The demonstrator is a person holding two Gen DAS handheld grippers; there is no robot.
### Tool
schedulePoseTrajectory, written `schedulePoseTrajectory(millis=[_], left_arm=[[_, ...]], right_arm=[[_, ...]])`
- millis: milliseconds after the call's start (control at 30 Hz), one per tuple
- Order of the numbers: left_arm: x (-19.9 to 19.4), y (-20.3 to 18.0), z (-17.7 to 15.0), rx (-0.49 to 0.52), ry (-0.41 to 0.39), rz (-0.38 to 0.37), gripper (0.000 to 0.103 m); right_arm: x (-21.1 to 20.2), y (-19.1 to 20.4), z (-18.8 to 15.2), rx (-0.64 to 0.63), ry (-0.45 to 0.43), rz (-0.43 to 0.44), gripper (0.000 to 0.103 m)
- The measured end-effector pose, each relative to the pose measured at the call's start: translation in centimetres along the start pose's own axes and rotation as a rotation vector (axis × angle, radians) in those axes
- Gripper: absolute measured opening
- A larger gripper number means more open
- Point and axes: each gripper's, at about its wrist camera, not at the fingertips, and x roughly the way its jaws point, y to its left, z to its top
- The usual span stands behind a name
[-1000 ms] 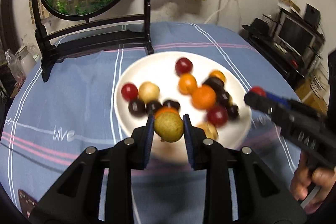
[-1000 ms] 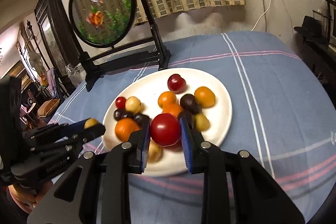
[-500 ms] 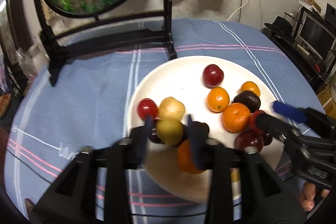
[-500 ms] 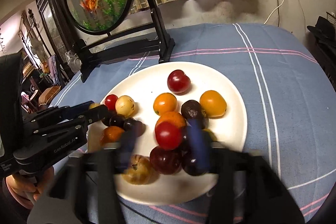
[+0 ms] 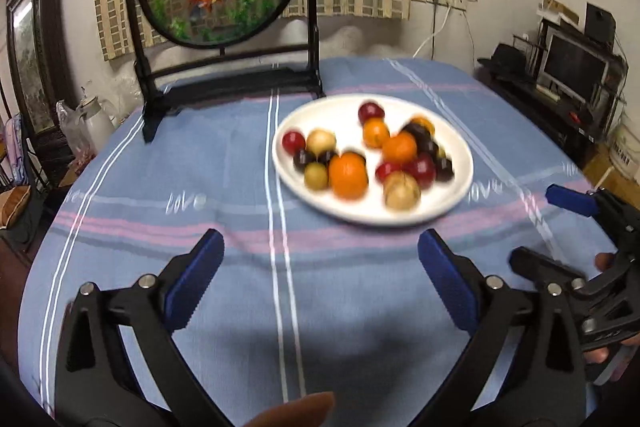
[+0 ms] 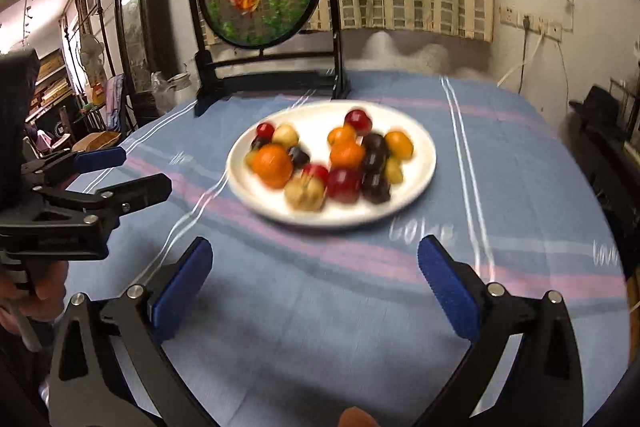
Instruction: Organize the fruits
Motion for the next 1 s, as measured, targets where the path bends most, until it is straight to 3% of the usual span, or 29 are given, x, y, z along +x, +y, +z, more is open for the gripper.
schedulePoseTrajectory(millis=[100,267,1000], left_arm=[[0.2,-0.2,-2.1,-0.004,0.031,-0.003,0.099],[0.4,-0.3,-3.8,-0.003,0.055,0.003,0.099],[-0.6,-0.4,-4.5,0.006,0.011,0.039,0.099]], right_arm=[[-1.1,0.3,-1.7,0.012,0.006,0.018,0.102],[-1.4,0.8,-2.4,-0.016,0.006,-0.034,0.102],[-1.9,0.1,-2.9,0.005,0.012,-0.047,0.102]])
